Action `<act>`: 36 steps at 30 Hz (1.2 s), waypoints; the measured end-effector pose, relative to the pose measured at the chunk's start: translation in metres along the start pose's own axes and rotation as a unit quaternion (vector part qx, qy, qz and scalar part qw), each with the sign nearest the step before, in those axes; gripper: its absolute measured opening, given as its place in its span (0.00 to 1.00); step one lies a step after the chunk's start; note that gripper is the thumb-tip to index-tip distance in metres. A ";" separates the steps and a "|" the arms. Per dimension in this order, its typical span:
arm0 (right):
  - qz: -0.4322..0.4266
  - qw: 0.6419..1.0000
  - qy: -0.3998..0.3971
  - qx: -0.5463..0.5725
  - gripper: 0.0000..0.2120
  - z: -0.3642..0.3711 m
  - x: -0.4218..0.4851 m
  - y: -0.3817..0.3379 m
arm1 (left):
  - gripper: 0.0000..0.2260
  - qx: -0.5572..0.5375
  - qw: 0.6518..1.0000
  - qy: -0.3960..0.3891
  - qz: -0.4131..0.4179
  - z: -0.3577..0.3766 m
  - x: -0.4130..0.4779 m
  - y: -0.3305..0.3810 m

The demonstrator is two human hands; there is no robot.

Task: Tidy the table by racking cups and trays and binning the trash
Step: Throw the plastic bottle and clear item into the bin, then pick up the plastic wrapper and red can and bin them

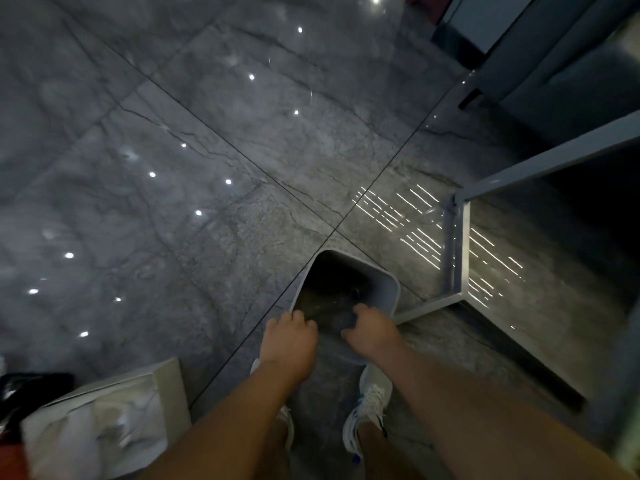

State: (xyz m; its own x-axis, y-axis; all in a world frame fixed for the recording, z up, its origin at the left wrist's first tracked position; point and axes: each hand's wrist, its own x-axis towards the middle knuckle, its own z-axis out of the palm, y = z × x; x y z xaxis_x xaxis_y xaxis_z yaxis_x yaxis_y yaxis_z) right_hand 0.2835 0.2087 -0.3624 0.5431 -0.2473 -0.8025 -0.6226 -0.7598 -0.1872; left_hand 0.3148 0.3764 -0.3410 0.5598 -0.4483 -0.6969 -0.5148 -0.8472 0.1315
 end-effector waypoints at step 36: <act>0.097 0.972 0.149 0.154 0.26 -0.069 -0.439 0.183 | 0.14 0.188 0.939 0.066 0.280 -0.180 -0.292 0.253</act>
State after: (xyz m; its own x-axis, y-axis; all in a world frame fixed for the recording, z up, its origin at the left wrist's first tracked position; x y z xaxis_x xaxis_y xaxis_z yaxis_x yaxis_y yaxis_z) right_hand -0.0301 0.1370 -0.0048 0.5088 -0.5666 -0.6481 -0.8442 -0.4759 -0.2467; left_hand 0.1385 0.2418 0.0223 0.1948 -0.8460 -0.4964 -0.9315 -0.3181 0.1766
